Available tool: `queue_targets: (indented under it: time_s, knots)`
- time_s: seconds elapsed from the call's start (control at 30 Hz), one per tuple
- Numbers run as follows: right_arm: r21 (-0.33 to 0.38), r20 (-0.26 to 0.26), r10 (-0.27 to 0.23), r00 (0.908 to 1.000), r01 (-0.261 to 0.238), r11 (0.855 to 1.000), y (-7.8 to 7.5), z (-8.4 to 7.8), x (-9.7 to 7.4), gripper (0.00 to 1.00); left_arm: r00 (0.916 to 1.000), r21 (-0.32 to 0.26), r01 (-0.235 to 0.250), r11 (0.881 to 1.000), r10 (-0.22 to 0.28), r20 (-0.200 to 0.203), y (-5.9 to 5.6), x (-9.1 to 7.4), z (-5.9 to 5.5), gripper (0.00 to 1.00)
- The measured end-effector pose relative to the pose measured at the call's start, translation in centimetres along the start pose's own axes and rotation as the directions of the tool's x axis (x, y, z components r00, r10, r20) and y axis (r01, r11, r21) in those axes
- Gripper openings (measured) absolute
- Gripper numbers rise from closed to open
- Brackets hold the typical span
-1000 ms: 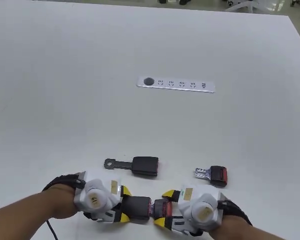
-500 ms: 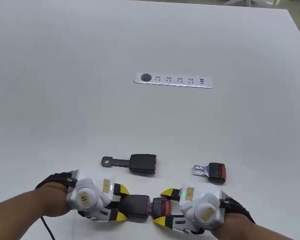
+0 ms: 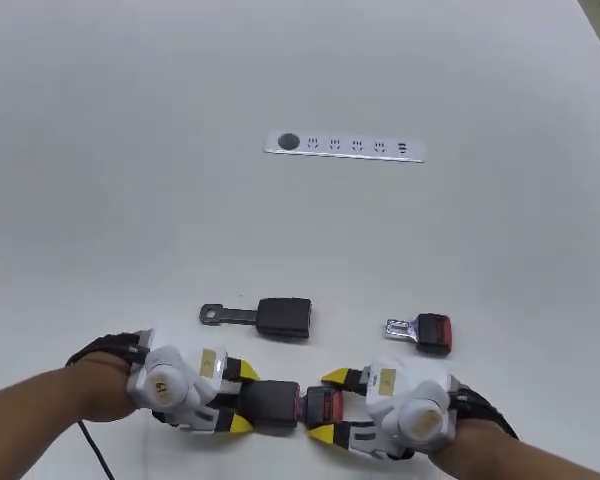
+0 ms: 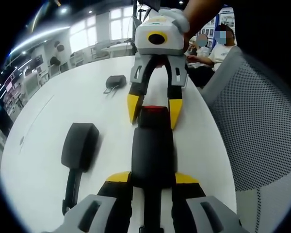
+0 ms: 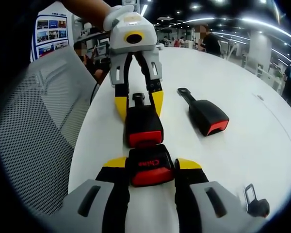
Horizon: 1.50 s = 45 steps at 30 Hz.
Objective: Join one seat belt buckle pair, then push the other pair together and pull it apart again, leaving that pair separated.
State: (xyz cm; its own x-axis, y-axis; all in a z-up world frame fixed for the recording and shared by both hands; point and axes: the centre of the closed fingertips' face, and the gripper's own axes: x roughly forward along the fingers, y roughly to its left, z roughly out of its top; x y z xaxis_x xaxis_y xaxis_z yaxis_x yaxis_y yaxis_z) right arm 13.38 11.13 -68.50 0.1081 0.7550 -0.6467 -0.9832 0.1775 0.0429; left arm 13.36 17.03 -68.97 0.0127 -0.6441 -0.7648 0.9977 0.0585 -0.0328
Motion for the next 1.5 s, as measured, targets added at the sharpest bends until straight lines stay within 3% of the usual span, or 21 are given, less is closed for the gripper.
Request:
queue_targets:
  time_s: [0.5, 0.8, 0.9, 0.97, 1.03, 1.1, 1.23, 1.37, 1.4, 1.43, 1.47, 1.5]
  knots:
    - [0.013, 0.029, -0.005, 0.9996, 0.005, 1.000, 0.0, 0.2, 0.0, 0.35, 1.0000, 0.004, 0.009, 1.000, -0.009, 0.003, -0.1, 0.0, -0.5, 0.31]
    - [0.022, 0.009, -0.010, 0.9999, 0.010, 1.000, -0.2, 0.0, 0.2, 0.37, 0.9989, 0.013, 0.003, 1.000, -0.002, -0.047, -0.2, 0.2, -0.4, 0.32]
    - [0.009, 0.000, -0.035, 0.9994, 0.035, 0.999, -0.2, 0.0, 0.2, 0.37, 0.9971, 0.025, 0.004, 1.000, -0.002, -0.077, -0.3, 0.2, -0.3, 0.33]
    - [-0.040, -0.012, -0.069, 0.9976, 0.068, 0.997, -0.5, 0.1, 0.1, 0.38, 0.9952, 0.039, 0.005, 0.999, -0.001, -0.098, -0.3, 0.3, -0.2, 0.34]
    - [-0.020, -0.026, -0.104, 0.9943, 0.103, 0.994, -0.7, 0.3, 0.0, 0.41, 0.9918, 0.055, -0.036, 0.998, 0.042, -0.121, 0.3, 0.3, 0.0, 0.39]
    - [-0.004, 0.010, -0.149, 0.9888, 0.149, 0.989, -1.3, 1.1, -0.5, 0.47, 0.9904, 0.033, -0.041, 0.999, 0.045, -0.131, 0.2, 0.1, 0.2, 0.45]
    - [0.104, 0.088, -0.182, 0.9792, 0.173, 0.979, -1.9, 2.7, -1.6, 0.71, 0.9924, -0.006, -0.069, 0.998, 0.068, -0.103, 0.1, -0.4, 1.0, 0.55]
    - [0.145, 0.133, -0.229, 0.9643, 0.210, 0.967, -2.7, 3.7, -3.4, 0.76, 0.9894, -0.105, -0.145, 0.984, 0.143, -0.025, 1.0, -1.4, 2.6, 0.66]
    - [0.144, 0.135, -0.235, 0.9626, 0.215, 0.966, -2.8, 3.6, -3.7, 0.79, 0.9853, -0.168, -0.168, 0.971, 0.171, 0.005, 1.3, -1.7, 3.4, 0.68]
    - [0.144, 0.136, -0.243, 0.9604, 0.224, 0.964, -3.0, 3.4, -4.0, 0.80, 0.9848, -0.191, -0.169, 0.967, 0.173, 0.009, 1.4, -1.9, 3.6, 0.73]
    - [0.144, 0.136, -0.247, 0.9595, 0.227, 0.963, -3.0, 3.4, -4.2, 0.81, 0.9841, -0.193, -0.173, 0.966, 0.178, 0.006, 1.4, -2.0, 3.6, 0.79]
    - [0.159, 0.139, -0.263, 0.9548, 0.240, 0.958, -3.3, 3.3, -4.8, 0.80, 0.9752, -0.146, -0.215, 0.966, 0.220, 0.020, 2.2, -2.5, 4.0, 0.82]
